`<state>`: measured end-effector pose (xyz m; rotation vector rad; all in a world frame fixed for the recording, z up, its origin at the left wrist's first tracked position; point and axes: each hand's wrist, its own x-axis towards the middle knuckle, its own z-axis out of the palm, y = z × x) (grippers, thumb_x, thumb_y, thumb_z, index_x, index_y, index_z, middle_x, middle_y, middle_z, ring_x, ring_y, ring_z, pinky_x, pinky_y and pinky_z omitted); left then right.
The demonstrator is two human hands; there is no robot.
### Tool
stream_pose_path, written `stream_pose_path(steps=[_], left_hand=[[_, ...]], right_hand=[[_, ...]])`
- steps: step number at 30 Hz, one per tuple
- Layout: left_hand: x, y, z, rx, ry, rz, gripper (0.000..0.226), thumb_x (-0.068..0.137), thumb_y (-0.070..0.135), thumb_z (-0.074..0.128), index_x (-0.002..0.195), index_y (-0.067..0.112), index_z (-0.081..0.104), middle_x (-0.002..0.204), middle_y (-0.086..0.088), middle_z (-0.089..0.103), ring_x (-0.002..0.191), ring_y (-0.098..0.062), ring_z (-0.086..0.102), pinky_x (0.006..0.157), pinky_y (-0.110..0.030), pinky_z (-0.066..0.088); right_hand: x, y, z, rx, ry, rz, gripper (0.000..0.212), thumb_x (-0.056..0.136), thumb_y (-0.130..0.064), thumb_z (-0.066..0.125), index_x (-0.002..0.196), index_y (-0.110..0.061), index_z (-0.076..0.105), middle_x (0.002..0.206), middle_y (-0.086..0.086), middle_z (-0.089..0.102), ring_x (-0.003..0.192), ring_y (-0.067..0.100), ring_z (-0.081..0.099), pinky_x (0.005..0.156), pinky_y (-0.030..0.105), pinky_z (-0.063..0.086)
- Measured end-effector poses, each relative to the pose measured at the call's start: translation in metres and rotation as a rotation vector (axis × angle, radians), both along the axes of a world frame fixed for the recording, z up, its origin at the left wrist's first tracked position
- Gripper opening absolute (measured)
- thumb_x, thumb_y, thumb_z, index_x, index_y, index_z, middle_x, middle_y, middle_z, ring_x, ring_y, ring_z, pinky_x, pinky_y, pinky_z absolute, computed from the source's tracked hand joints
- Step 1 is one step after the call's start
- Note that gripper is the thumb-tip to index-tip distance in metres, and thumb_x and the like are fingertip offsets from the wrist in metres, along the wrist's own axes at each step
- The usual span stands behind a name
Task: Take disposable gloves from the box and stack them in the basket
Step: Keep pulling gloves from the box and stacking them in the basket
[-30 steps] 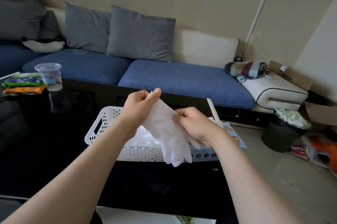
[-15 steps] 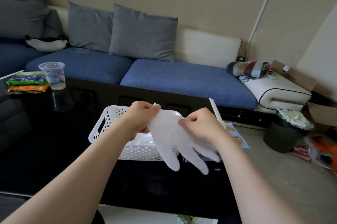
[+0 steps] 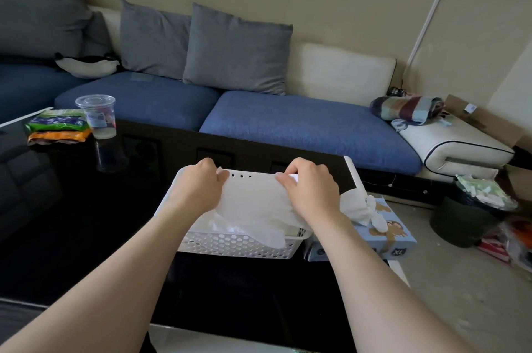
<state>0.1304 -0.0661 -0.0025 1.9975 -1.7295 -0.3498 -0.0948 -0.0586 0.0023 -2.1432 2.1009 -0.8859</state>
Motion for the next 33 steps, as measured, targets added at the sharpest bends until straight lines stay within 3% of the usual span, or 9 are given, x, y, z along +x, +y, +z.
stream_pose_path(steps=[7, 12, 14, 17, 19, 22, 27, 31, 33], left_hand=[[0.015, 0.001, -0.006, 0.05, -0.201, 0.079, 0.025, 0.111, 0.034, 0.044, 0.105, 0.012, 0.037, 0.08, -0.004, 0.051, 0.064, -0.021, 0.051, 0.052, -0.035, 0.038], [0.018, 0.002, -0.006, 0.032, -0.249, 0.021, 0.025, 0.107, 0.024, 0.058, 0.109, 0.012, 0.036, 0.082, -0.005, 0.053, 0.065, -0.022, 0.054, 0.051, -0.034, 0.041], [0.015, 0.004, -0.002, 0.015, -0.38, -0.008, 0.028, 0.105, 0.029, 0.062, 0.116, 0.012, 0.042, 0.101, -0.007, 0.056, 0.088, -0.026, 0.058, 0.065, -0.036, 0.048], [0.008, 0.002, 0.0, -0.094, -0.592, -0.132, 0.03, 0.1, 0.024, 0.066, 0.127, 0.022, 0.053, 0.127, -0.007, 0.05, 0.114, -0.029, 0.047, 0.085, -0.037, 0.045], [0.002, 0.003, -0.001, -0.002, -0.453, -0.29, 0.028, 0.103, 0.027, 0.062, 0.131, 0.028, 0.056, 0.132, -0.005, 0.05, 0.119, -0.027, 0.046, 0.091, -0.037, 0.044], [-0.005, 0.007, -0.006, 0.353, -0.325, -0.404, 0.044, 0.104, 0.047, 0.056, 0.145, 0.033, 0.044, 0.149, -0.008, 0.043, 0.138, -0.035, 0.044, 0.112, -0.049, 0.041], [-0.008, 0.006, -0.006, 0.477, -0.368, -0.378, 0.057, 0.103, 0.053, 0.055, 0.152, 0.035, 0.031, 0.149, -0.007, 0.043, 0.126, -0.031, 0.053, 0.109, -0.048, 0.044], [-0.016, 0.01, 0.001, 0.335, -0.344, -0.372, 0.032, 0.104, 0.024, 0.051, 0.135, 0.02, 0.043, 0.128, -0.006, 0.055, 0.113, -0.026, 0.055, 0.095, -0.041, 0.049], [-0.026, 0.012, 0.004, 0.176, -0.296, -0.346, 0.018, 0.103, 0.015, 0.046, 0.121, 0.018, 0.047, 0.11, -0.004, 0.061, 0.095, -0.022, 0.06, 0.084, -0.04, 0.054]], right_hand=[[0.014, -0.019, -0.013, 0.004, -0.004, 0.194, 0.037, 0.1, -0.045, 0.071, 0.128, -0.02, 0.068, 0.116, -0.001, 0.068, 0.099, 0.017, 0.064, 0.076, 0.034, 0.052], [0.018, -0.026, -0.01, -0.139, 0.113, 0.217, 0.015, 0.102, -0.034, 0.069, 0.111, -0.023, 0.075, 0.108, -0.002, 0.067, 0.104, 0.023, 0.06, 0.087, 0.04, 0.051], [0.018, -0.02, 0.003, -0.014, 0.07, 0.29, 0.022, 0.104, -0.04, 0.066, 0.118, -0.025, 0.073, 0.116, -0.002, 0.062, 0.115, 0.022, 0.055, 0.093, 0.04, 0.051], [0.019, -0.004, 0.022, 0.395, 0.177, 0.38, 0.064, 0.095, -0.058, 0.07, 0.151, -0.032, 0.054, 0.147, 0.001, 0.044, 0.141, 0.023, 0.036, 0.106, 0.048, 0.047], [0.018, 0.005, 0.026, 0.574, 0.262, 0.403, 0.083, 0.089, -0.06, 0.075, 0.16, -0.034, 0.041, 0.157, -0.001, 0.035, 0.147, 0.024, 0.033, 0.11, 0.051, 0.046], [0.016, 0.009, 0.023, 0.699, 0.354, 0.424, 0.085, 0.092, -0.053, 0.077, 0.163, -0.029, 0.036, 0.159, 0.001, 0.036, 0.141, 0.025, 0.045, 0.108, 0.044, 0.048], [0.017, 0.012, 0.016, 0.701, 0.363, 0.415, 0.078, 0.095, -0.048, 0.075, 0.16, -0.023, 0.041, 0.153, 0.003, 0.046, 0.134, 0.025, 0.051, 0.109, 0.043, 0.049], [0.01, 0.016, 0.024, 0.643, 0.247, 0.397, 0.079, 0.09, -0.059, 0.077, 0.157, -0.029, 0.048, 0.157, 0.002, 0.045, 0.136, 0.026, 0.053, 0.107, 0.045, 0.052], [0.003, 0.022, 0.034, 0.526, 0.144, 0.369, 0.062, 0.096, -0.058, 0.07, 0.15, -0.03, 0.057, 0.154, 0.0, 0.049, 0.14, 0.023, 0.048, 0.111, 0.046, 0.048]])
